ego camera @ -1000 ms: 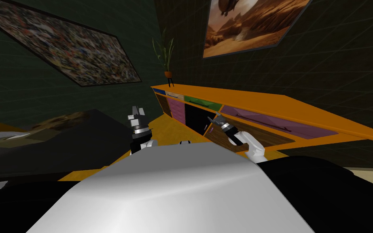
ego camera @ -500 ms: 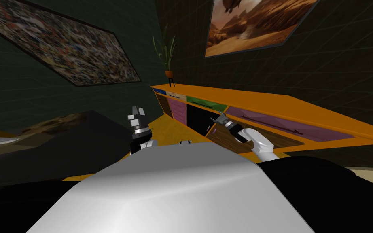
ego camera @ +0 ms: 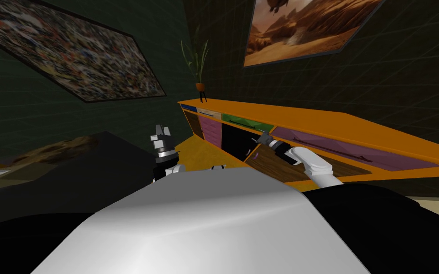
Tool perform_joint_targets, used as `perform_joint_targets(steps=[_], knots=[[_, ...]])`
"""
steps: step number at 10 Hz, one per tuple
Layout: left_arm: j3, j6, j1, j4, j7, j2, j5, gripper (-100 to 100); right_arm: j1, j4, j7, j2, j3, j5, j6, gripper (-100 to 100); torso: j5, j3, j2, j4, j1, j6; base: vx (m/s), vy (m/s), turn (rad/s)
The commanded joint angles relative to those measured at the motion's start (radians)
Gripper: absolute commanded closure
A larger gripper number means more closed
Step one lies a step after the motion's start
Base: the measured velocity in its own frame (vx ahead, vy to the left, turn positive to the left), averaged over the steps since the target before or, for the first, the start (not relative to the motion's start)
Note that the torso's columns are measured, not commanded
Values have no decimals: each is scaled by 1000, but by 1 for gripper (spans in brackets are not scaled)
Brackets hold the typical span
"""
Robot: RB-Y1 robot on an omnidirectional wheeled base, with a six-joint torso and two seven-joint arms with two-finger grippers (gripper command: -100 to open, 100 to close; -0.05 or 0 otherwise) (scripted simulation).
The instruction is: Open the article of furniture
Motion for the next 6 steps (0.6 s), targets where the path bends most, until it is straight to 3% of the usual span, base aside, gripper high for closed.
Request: perform_joint_targets(steps=[1, 6], knots=[[0, 0, 0, 0, 0, 0, 0, 0, -9, 33, 52, -69, -16, 62, 6, -100, 0, 0, 0, 0, 1, 0, 37, 77, -30], [0, 0, 0, 0, 0, 0, 0, 0, -19, 75, 128, -174, -42, 154, 12, -100, 1, -2, -2, -1, 2, 0, 51, 66, -17]])
